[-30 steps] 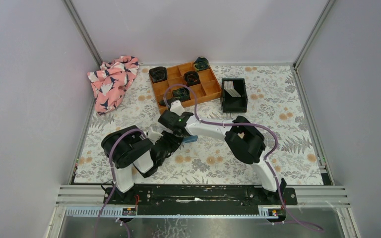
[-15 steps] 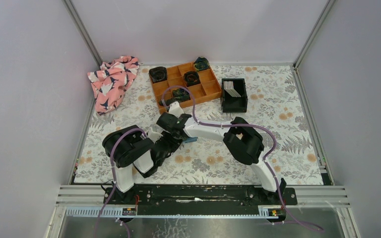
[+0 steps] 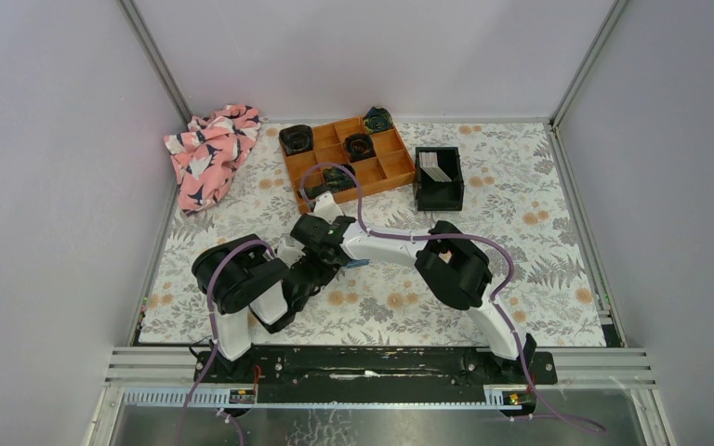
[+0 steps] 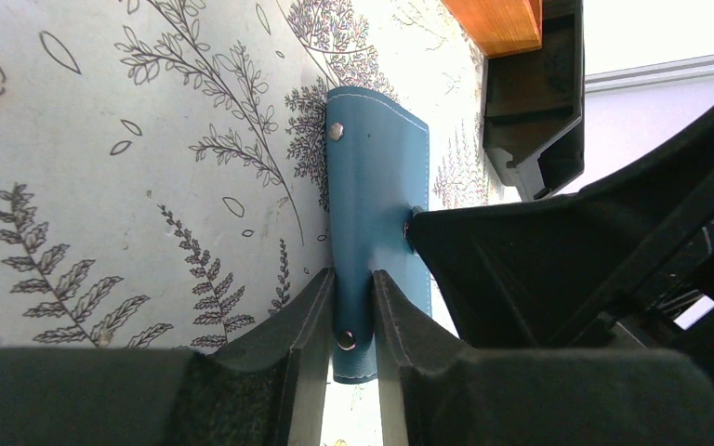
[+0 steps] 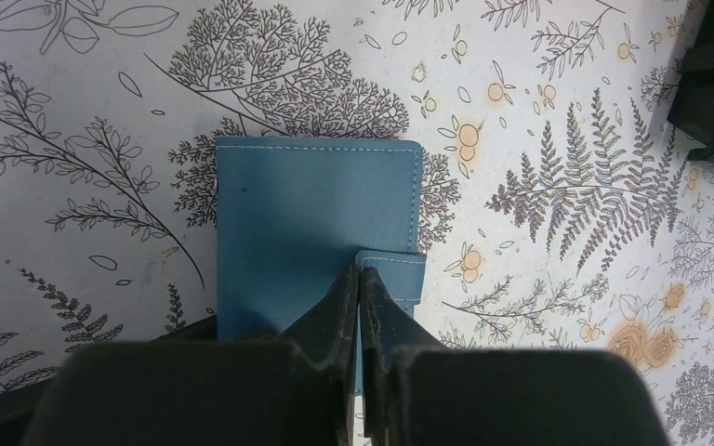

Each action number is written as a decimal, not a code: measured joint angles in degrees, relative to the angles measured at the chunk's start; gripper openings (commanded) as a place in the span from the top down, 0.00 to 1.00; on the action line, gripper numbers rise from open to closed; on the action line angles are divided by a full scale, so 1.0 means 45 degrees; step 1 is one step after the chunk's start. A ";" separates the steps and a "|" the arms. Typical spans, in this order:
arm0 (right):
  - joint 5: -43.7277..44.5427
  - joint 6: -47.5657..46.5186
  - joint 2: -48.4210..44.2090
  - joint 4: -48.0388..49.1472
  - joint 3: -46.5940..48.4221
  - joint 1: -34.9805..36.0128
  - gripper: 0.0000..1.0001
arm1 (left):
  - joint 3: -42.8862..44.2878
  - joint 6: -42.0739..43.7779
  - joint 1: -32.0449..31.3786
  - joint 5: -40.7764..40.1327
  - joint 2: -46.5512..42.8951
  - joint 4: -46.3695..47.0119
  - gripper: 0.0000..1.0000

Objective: Put the credit cards into the card holder
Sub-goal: Close the card holder at the center of the board.

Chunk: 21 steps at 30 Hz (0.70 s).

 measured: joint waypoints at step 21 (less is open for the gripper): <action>-0.0165 0.0092 -0.0131 0.0389 -0.0287 0.0005 0.91 | 0.0000 0.0000 0.0005 0.0005 -0.0019 -0.0058 0.75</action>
